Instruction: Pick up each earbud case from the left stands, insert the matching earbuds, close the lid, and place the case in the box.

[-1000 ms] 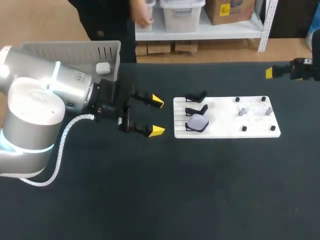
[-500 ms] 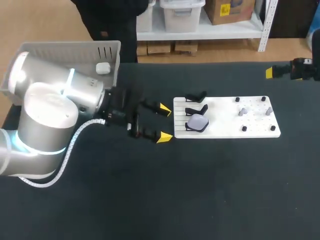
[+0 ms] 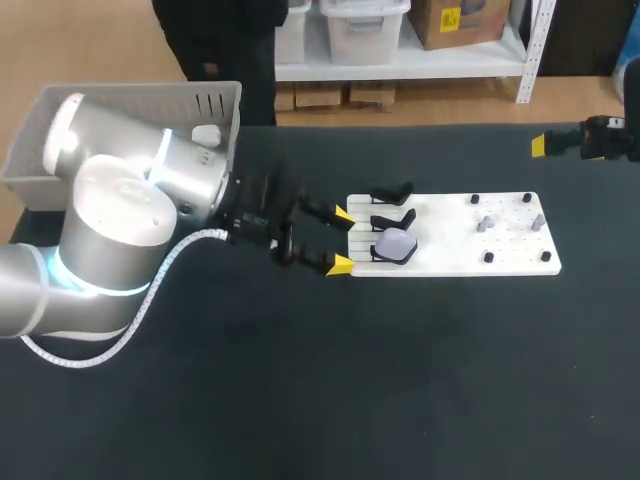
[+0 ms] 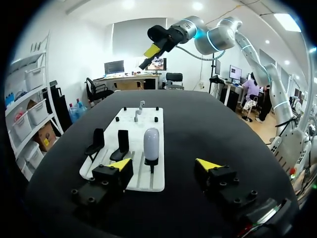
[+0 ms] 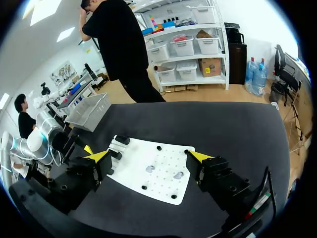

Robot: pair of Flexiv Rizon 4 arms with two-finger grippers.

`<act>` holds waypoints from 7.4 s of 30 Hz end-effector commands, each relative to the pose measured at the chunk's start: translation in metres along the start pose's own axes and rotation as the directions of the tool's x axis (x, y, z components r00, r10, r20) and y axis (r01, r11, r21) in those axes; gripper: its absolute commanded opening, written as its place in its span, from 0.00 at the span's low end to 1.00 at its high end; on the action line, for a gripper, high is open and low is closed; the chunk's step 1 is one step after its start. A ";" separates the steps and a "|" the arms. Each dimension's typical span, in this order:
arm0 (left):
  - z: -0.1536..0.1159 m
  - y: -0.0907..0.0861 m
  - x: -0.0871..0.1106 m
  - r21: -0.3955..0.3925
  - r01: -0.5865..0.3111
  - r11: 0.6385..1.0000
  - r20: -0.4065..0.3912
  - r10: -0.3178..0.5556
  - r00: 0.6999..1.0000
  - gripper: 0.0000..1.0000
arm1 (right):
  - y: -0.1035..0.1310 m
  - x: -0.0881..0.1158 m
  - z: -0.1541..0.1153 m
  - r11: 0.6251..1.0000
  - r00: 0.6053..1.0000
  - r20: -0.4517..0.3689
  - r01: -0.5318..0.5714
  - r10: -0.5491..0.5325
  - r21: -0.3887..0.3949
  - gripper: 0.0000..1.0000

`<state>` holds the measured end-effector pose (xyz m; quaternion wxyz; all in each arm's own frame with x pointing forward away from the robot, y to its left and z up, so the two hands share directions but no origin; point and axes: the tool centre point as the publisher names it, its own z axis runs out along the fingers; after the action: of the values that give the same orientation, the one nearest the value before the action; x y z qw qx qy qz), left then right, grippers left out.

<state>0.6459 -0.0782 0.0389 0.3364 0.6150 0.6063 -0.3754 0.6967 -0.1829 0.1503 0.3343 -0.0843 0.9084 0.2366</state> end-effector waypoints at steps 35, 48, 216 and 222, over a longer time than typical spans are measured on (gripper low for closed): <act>0.041 0.020 0.001 0.082 0.027 0.996 -0.004 -0.026 1.000 0.61 | -0.001 0.000 0.001 1.000 1.000 0.000 0.001 -0.001 -0.003 1.00; 0.049 0.020 -0.001 0.091 0.018 0.996 0.002 -0.018 1.000 0.55 | -0.001 0.000 0.001 1.000 1.000 0.000 0.001 -0.001 -0.003 1.00; 0.030 -0.047 -0.087 -0.023 -0.087 0.996 0.432 0.088 0.898 0.00 | 0.172 0.108 0.044 0.949 0.965 -0.146 0.173 -0.216 -0.264 1.00; 0.030 -0.047 -0.087 -0.023 -0.087 0.996 0.432 0.088 0.898 0.00 | 0.170 0.106 0.050 0.951 0.967 -0.150 0.162 -0.207 -0.264 1.00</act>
<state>0.5993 -0.1455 0.1025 0.4775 0.5439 0.4888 -0.4870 0.5851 -0.0107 0.1151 0.2679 -0.2238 0.8927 0.2850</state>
